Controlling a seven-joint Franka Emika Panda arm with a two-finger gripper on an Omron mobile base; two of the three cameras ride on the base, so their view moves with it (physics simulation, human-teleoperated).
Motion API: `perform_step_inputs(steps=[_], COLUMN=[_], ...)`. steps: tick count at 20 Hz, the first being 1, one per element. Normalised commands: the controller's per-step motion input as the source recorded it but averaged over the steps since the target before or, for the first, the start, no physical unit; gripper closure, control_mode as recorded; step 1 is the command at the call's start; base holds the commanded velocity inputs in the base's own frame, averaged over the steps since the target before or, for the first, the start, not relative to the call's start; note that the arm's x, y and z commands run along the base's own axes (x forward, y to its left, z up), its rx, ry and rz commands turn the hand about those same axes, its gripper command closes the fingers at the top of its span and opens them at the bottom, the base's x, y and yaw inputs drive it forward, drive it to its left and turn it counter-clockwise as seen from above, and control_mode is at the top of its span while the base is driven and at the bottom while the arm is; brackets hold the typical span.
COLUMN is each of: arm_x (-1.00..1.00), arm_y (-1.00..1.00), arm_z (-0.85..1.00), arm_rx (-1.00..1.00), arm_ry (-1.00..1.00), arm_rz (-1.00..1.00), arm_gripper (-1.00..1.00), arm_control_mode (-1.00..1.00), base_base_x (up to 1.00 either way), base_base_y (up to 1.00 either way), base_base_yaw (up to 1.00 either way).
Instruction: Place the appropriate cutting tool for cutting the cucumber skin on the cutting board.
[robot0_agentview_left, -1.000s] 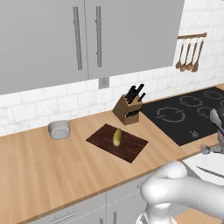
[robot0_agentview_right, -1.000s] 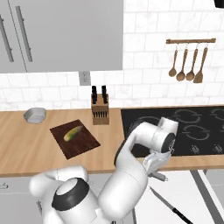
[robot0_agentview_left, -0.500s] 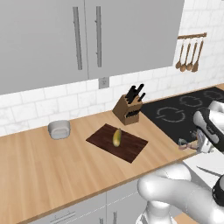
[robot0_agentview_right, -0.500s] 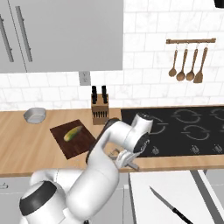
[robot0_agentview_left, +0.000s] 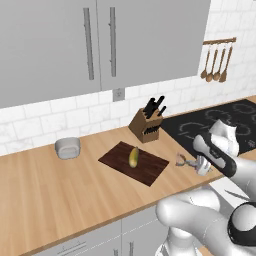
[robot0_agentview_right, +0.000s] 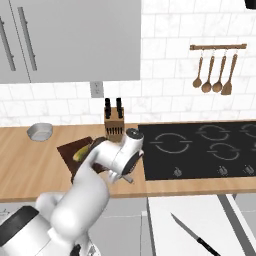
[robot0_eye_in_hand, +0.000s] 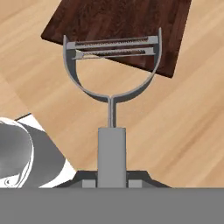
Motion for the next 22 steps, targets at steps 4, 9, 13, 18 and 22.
perform_step_inputs(steps=[4,9,13,18,22], arm_x=[0.74,0.74,0.70,0.59,0.39], arm_y=[0.76,0.62,0.47,0.49,0.44], arm_z=[0.00,0.03,0.07,0.02,-0.18], arm_rx=[0.00,0.01,0.01,0.00,0.00], arm_ry=[-0.01,0.00,0.00,0.00,0.03], arm_rz=[0.09,0.09,0.09,0.07,0.02], arm_gripper=[1.00,1.00,1.00,1.00,1.00], arm_control_mode=[-1.00,-1.00,-1.00,-1.00,-1.00], base_base_x=[0.00,0.00,0.00,0.00,0.00], base_base_y=[0.00,0.00,0.00,0.00,0.00], base_base_yaw=[0.00,0.00,0.00,0.00,0.00])
